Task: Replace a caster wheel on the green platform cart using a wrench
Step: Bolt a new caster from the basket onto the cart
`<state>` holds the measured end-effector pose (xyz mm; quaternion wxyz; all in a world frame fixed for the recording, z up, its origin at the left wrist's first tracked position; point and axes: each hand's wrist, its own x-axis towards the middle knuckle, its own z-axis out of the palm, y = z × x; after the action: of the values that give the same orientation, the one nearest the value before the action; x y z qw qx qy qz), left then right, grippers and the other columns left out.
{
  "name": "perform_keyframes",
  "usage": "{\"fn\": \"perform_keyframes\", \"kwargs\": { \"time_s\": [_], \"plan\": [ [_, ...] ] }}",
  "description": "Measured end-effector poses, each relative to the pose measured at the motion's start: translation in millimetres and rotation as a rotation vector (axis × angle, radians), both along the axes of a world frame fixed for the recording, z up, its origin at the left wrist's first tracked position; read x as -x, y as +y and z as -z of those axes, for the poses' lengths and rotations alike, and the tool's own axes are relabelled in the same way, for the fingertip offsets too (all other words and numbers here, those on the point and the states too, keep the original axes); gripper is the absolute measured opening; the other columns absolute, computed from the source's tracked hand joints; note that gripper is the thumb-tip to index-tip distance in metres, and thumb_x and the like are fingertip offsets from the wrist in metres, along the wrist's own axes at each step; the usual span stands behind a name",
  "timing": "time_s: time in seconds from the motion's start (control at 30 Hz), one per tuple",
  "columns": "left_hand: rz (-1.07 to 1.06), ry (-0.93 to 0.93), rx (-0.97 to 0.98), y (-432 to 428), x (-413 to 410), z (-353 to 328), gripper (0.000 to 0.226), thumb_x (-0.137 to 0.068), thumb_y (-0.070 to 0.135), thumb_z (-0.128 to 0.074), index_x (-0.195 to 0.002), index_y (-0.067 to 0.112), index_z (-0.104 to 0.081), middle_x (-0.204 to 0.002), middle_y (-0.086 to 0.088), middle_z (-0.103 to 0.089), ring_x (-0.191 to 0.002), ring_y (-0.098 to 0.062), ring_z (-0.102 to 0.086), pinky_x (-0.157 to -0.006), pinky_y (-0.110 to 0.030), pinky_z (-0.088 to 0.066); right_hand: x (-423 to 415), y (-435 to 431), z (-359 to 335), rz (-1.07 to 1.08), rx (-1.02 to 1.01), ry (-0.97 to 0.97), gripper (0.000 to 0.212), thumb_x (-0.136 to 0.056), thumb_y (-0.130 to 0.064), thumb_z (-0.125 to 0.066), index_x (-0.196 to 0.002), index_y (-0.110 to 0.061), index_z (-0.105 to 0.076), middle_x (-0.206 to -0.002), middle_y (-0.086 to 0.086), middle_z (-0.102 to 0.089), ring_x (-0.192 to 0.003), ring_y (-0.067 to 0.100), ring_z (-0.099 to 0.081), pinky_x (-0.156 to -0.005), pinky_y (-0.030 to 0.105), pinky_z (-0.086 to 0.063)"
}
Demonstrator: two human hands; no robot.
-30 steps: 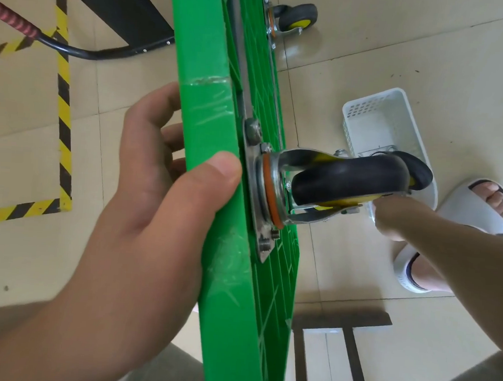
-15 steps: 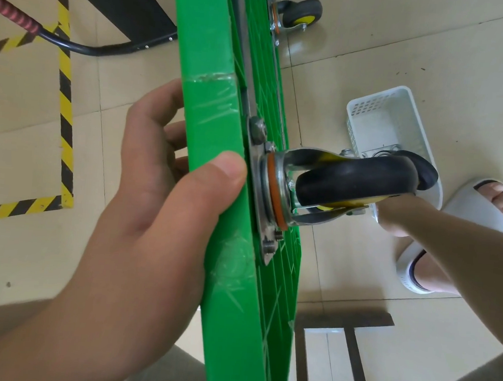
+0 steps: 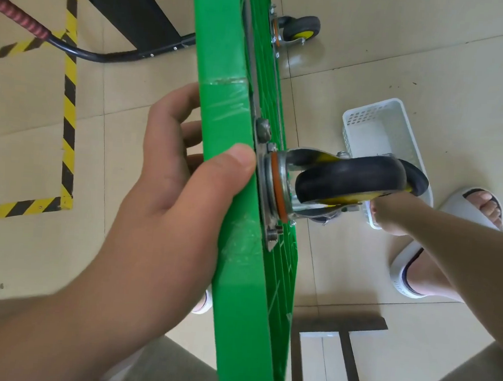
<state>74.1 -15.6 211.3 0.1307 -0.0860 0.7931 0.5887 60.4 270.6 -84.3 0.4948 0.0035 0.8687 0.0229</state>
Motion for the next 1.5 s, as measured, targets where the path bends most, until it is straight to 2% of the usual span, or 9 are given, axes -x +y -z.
{"fn": "perform_keyframes", "kwargs": {
  "time_s": [0.13,0.2,0.43,0.57,0.67,0.8,0.93,1.27,1.5],
  "plan": [
    [0.057,-0.028,0.006,-3,2,-3,0.054,-0.075,0.048,-0.060,-0.128,0.056,-0.051,-0.104,0.020,-0.066,-0.078,-0.007,-0.071,-0.059,-0.023,-0.056,-3,-4,-19,-0.184,-0.054,-0.053,0.020,-0.099,-0.006,-0.050,-0.081,-0.010,-0.056,-0.078,0.000,-0.046,-0.093,0.021,-0.052,-0.079,0.027,-0.040],
    [0.077,-0.021,0.019,-3,1,-7,0.049,-0.080,0.049,-0.058,-0.127,0.057,-0.049,-0.105,0.021,-0.066,-0.078,-0.005,-0.071,-0.058,-0.017,-0.054,-7,-7,-41,-0.278,-0.074,-0.097,0.024,-0.100,-0.001,-0.042,-0.102,-0.004,-0.066,-0.104,0.007,-0.064,-0.107,0.026,-0.061,-0.082,0.030,-0.045],
    [0.099,-0.031,-0.016,-2,-1,-12,0.037,-0.096,0.049,-0.057,-0.130,0.055,-0.043,-0.113,0.019,-0.064,-0.083,-0.008,-0.074,-0.062,-0.018,-0.056,2,-8,-95,0.381,0.326,0.114,0.032,-0.103,-0.017,-0.050,-0.135,-0.011,-0.051,-0.131,0.004,-0.061,-0.120,0.025,-0.059,-0.085,0.029,-0.046],
    [0.110,-0.001,-0.016,-2,-1,-10,0.037,-0.101,0.038,-0.052,-0.134,0.049,-0.041,-0.116,0.016,-0.062,-0.085,-0.006,-0.072,-0.060,-0.014,-0.052,9,-12,-129,0.462,0.414,0.324,0.022,-0.100,-0.030,-0.060,-0.085,-0.017,-0.069,-0.078,0.003,-0.069,-0.067,0.016,-0.063,-0.058,0.028,-0.044],
    [0.113,-0.003,-0.017,-2,0,-7,0.037,-0.102,0.037,-0.053,-0.135,0.048,-0.041,-0.117,0.012,-0.063,-0.083,-0.008,-0.072,-0.061,-0.016,-0.053,13,-12,-159,0.527,0.510,0.415,0.015,-0.090,-0.029,-0.069,-0.080,-0.019,-0.067,-0.065,-0.003,-0.070,-0.042,-0.001,-0.057,-0.050,0.020,-0.044],
    [0.118,0.002,-0.012,-3,0,-9,0.036,-0.102,0.039,-0.053,-0.134,0.049,-0.040,-0.115,0.011,-0.061,-0.079,-0.004,-0.071,-0.056,-0.013,-0.050,16,-13,-206,0.587,0.577,0.613,0.009,-0.081,-0.012,-0.079,-0.086,-0.013,-0.071,-0.075,0.004,-0.074,-0.060,0.012,-0.071,-0.069,0.028,-0.061],
    [0.120,0.004,-0.027,-3,-1,-11,0.033,-0.103,0.038,-0.053,-0.131,0.049,-0.039,-0.115,0.010,-0.060,-0.077,-0.003,-0.071,-0.057,-0.015,-0.051,14,-13,-245,0.584,0.662,0.690,0.008,-0.082,-0.020,-0.082,-0.085,-0.018,-0.075,-0.070,0.000,-0.076,-0.054,0.003,-0.066,-0.053,0.008,-0.048],
    [0.111,0.010,-0.007,-1,-3,-11,0.032,-0.104,0.039,-0.053,-0.130,0.048,-0.038,-0.115,0.009,-0.059,-0.075,0.004,-0.068,-0.054,-0.009,-0.047,-27,-45,-317,0.432,0.801,0.776,0.019,-0.088,-0.030,-0.077,-0.104,-0.038,-0.073,-0.084,-0.017,-0.074,-0.075,-0.005,-0.068,-0.069,0.007,-0.047],
    [0.101,0.002,-0.001,-1,-3,-7,0.033,-0.102,0.043,-0.055,-0.132,0.049,-0.041,-0.119,0.006,-0.062,-0.089,-0.013,-0.073,-0.077,-0.035,-0.059,-64,-83,-306,0.563,0.931,0.629,0.005,-0.089,-0.029,-0.075,-0.093,-0.031,-0.074,-0.081,-0.012,-0.075,-0.071,0.008,-0.072,-0.067,0.022,-0.058]
  ]
}}
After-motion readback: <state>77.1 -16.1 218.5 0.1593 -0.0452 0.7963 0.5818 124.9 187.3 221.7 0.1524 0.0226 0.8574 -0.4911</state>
